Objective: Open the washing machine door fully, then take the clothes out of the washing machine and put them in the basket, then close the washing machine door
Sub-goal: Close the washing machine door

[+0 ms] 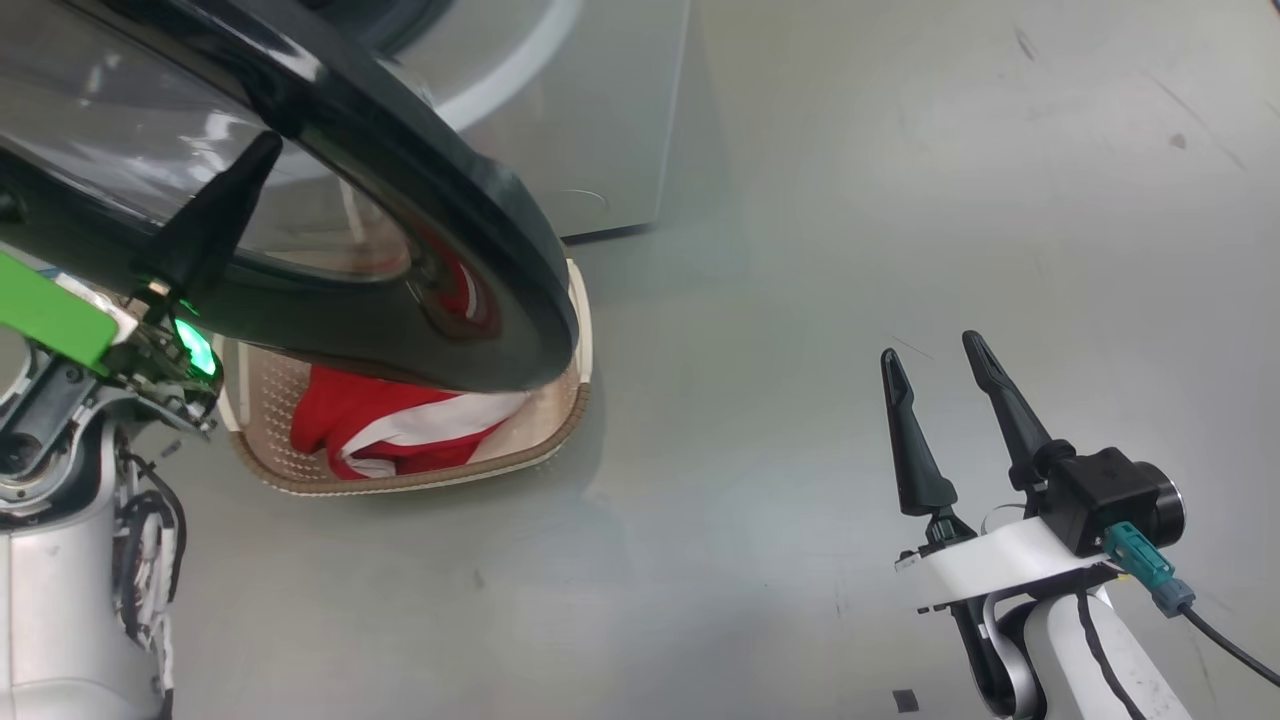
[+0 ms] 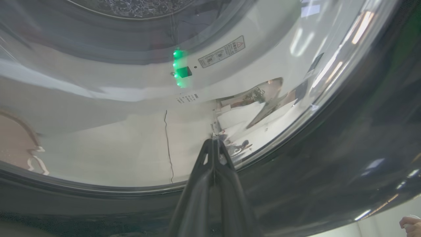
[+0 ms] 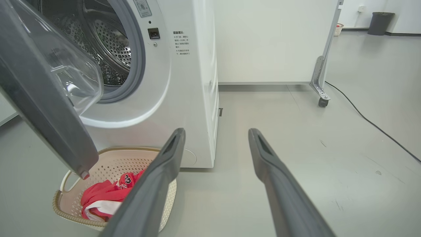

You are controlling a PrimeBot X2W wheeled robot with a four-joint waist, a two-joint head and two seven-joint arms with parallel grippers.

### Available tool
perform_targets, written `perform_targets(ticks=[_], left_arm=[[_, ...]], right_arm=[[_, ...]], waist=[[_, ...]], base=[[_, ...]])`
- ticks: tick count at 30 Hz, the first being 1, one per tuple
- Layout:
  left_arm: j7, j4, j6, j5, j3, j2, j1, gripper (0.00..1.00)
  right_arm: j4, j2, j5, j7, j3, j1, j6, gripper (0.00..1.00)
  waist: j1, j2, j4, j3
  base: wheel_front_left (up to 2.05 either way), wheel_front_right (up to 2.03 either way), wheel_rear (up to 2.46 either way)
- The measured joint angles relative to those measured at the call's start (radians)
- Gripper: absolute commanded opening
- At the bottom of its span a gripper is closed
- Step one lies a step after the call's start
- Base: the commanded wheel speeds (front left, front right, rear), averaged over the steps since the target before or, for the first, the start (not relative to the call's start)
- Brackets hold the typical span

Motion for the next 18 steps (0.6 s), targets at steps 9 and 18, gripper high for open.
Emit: perform_targets(ticks=[9,18], left_arm=[[-0.050,0.062,0.000,0.047,0.025,0.021,-0.086,0.00],[-0.084,0.118,0.000,0.067,0.033,0.038,-0.169,0.00]], right_arm=[[0.023,0.013,0.018,-0.010,0.007,-0.011,0.000,1.00],[0.034,0.017,0.038,-0.018,0.011,-0.030,0.000,1.00]], waist=[[0.0000,0.0000,-0.089,0.029],[0.0000,0.0000,-0.162,0.056]], base=[[0.00,0.00,0.00],[0.00,0.00,0.00]])
